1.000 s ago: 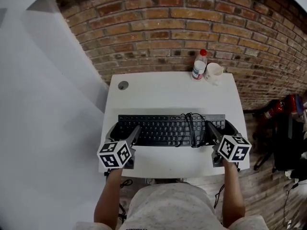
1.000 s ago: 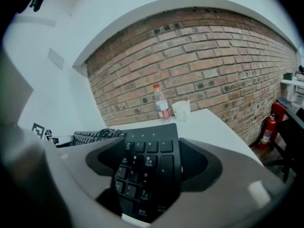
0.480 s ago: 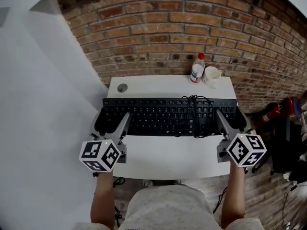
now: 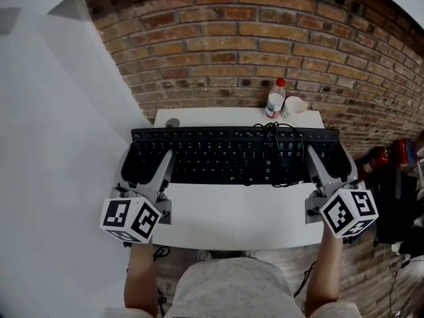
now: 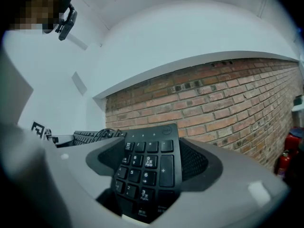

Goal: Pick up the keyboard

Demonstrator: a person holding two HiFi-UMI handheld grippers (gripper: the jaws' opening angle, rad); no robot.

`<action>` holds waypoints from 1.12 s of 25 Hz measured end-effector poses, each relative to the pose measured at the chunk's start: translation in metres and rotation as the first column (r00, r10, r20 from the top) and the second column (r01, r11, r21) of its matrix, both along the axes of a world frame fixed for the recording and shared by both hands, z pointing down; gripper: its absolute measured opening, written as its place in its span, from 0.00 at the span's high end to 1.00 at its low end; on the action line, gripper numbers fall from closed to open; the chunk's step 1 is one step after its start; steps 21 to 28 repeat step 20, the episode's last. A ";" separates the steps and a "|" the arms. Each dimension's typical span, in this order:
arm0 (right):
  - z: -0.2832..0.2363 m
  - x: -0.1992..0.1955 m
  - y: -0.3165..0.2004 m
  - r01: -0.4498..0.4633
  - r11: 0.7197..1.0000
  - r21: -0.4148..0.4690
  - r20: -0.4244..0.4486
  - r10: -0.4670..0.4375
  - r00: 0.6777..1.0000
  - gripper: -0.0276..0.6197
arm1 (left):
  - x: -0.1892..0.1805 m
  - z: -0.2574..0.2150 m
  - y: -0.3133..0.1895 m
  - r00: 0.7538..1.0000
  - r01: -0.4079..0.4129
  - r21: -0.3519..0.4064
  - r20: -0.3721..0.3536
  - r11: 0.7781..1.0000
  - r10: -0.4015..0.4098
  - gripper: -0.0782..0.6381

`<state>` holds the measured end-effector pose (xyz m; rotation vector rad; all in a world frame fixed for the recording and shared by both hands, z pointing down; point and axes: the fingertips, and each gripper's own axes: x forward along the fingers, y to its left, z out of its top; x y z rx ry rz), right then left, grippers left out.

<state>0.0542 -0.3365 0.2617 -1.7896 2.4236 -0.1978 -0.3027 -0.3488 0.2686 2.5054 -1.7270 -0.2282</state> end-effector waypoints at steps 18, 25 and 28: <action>0.000 0.002 0.002 -0.001 1.000 -0.004 0.001 0.001 1.000 0.39 | 0.002 0.001 0.002 1.000 -0.002 -0.010 -0.005 1.000 0.002 0.33; 0.001 0.002 0.002 -0.002 1.000 -0.006 0.003 0.002 1.000 0.39 | 0.002 0.002 0.002 1.000 -0.003 -0.009 -0.003 1.000 0.003 0.33; 0.001 0.002 0.002 -0.002 1.000 -0.006 0.003 0.002 1.000 0.39 | 0.002 0.002 0.002 1.000 -0.003 -0.009 -0.003 1.000 0.003 0.33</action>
